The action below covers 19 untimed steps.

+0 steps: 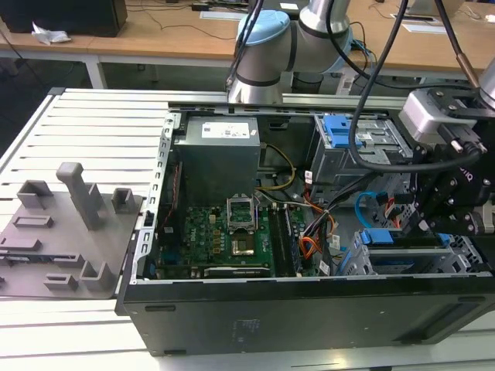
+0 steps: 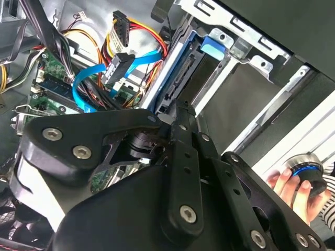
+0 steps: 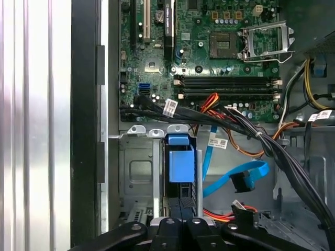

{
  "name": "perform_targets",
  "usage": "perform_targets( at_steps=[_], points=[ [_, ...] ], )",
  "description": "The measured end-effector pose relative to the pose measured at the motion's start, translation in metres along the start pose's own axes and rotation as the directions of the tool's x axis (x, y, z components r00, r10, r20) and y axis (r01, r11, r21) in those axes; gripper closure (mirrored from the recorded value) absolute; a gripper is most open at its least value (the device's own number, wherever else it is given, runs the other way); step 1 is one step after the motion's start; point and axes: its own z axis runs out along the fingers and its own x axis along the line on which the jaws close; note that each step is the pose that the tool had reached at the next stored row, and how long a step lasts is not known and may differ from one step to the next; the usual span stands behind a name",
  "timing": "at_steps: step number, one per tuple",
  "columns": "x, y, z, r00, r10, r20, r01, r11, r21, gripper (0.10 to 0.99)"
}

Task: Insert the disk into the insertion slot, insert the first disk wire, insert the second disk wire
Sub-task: 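Insert the disk into the insertion slot, then insert the first disk wire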

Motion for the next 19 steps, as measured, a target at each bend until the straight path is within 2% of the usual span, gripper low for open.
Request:
perform_targets(
  at_steps=[19],
  points=[
    [0.0, -0.0011, 0.0013, 1.0, 0.0, 0.0, 0.0, 1.0, 0.0, 0.98]
  ],
)
